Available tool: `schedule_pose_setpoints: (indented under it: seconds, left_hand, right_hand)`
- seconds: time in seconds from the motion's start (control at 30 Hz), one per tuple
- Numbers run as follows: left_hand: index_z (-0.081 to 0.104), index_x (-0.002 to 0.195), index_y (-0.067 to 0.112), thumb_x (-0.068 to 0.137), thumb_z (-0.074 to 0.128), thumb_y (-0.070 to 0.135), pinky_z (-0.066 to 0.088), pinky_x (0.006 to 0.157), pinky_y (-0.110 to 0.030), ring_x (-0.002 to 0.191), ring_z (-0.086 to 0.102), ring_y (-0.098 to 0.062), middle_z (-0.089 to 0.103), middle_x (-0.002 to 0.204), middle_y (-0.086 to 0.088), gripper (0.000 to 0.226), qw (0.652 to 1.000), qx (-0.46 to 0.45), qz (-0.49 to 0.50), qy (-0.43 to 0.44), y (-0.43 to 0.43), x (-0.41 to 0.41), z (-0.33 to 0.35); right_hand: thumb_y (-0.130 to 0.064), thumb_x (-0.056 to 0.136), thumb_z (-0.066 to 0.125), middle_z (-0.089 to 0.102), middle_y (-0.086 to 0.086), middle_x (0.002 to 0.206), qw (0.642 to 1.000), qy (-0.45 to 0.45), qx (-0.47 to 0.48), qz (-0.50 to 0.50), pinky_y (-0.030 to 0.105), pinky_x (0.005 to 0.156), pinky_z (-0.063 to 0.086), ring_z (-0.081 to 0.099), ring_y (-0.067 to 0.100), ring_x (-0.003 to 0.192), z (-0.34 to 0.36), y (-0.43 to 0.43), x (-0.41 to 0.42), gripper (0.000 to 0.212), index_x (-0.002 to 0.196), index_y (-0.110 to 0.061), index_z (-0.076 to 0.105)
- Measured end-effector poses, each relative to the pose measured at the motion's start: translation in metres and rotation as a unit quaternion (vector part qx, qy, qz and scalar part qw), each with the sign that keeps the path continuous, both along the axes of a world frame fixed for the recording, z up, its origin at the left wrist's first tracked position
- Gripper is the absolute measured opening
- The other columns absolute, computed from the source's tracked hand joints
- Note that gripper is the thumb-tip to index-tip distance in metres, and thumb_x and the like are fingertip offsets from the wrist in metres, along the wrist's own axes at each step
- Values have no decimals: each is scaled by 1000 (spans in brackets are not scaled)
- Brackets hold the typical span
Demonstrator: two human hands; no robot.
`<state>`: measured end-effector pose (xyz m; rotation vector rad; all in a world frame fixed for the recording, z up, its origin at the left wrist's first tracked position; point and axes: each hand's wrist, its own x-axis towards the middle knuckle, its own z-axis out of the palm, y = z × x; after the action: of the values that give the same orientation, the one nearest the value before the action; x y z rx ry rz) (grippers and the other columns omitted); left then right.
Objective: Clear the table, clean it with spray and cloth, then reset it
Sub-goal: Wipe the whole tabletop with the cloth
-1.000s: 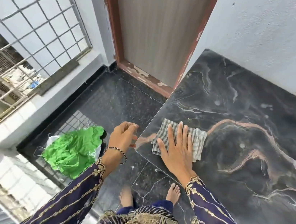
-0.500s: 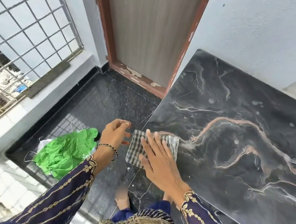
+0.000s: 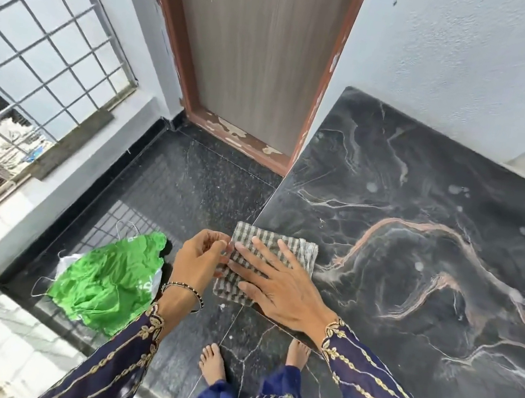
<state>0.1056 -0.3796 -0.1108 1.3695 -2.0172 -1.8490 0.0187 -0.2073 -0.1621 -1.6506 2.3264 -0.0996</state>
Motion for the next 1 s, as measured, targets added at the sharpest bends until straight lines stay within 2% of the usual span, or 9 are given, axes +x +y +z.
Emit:
schedule_pose_setpoints:
  seconds: [0.17,0.33,0.4,0.47,0.57,0.7,0.77,0.9,1.0]
  left_hand:
    - [68,88,24,93,55,16,61,73,-46,79,72,-19,75,80,2,16,996,-54,-67,11,11,-22,-3]
    - [67,92,29,92,58,22,55,78,-30,81,66,-1,72,86,14,12,965,-176,-193,0,26,-60,-5]
    - [68,102,28,93,54,23,52,86,-30,99,63,-6,70,103,14,17,919,-281,-276,-12,29,-82,-4]
    - [66,114,27,95,48,25,46,98,-28,121,54,-8,63,124,13,27,845,-386,-370,-12,29,-108,-1]
    - [51,137,22,97,43,33,27,115,-28,143,30,-11,40,152,6,42,774,-425,-468,-42,27,-153,1]
    - [19,153,12,93,54,45,14,121,-33,151,10,-19,13,163,-6,77,727,-431,-522,-113,28,-212,1]
    - [7,154,5,88,60,51,11,122,-37,152,4,-23,3,163,-12,96,689,-443,-553,-154,29,-236,2]
    - [2,151,-5,67,79,56,20,121,-41,149,10,-34,9,159,-22,129,656,-465,-566,-185,31,-287,9]
    - [-7,148,-11,59,87,49,22,120,-44,149,7,-39,4,158,-28,142,632,-455,-582,-233,35,-313,13]
  right_hand:
    - [-55,108,9,-6,-18,170,998,10,12,-61,51,128,-2,-12,11,157,6,-6,-59,53,160,-46,3]
    - [-57,107,7,-11,-20,168,996,15,11,-84,46,127,-10,-17,8,156,4,-11,-122,54,160,-47,0]
    - [-57,108,10,-13,-22,168,996,25,11,-87,44,127,-11,-17,7,156,3,-14,-147,53,160,-48,-1]
    - [-58,108,10,-16,-23,167,995,35,15,-91,43,126,-13,-18,7,155,3,-17,-172,54,159,-49,-4]
    - [-60,106,8,-18,-24,166,994,19,11,-107,38,123,-21,-20,6,154,3,-23,-210,55,158,-50,-7]
    - [-60,105,10,-19,-24,166,990,-3,18,-140,39,122,-22,-24,5,153,4,-32,-262,55,157,-52,-8]
    - [-59,106,10,-20,-25,165,988,-20,22,-152,42,124,-19,-25,4,152,6,-37,-285,55,157,-51,-8]
    - [-60,105,10,-18,-23,166,984,-18,27,-173,45,125,-17,-23,5,153,6,-44,-332,57,158,-48,-7]
    - [-61,105,9,-19,-22,166,981,-17,24,-190,45,124,-17,-22,8,154,5,-50,-365,57,158,-49,-8]
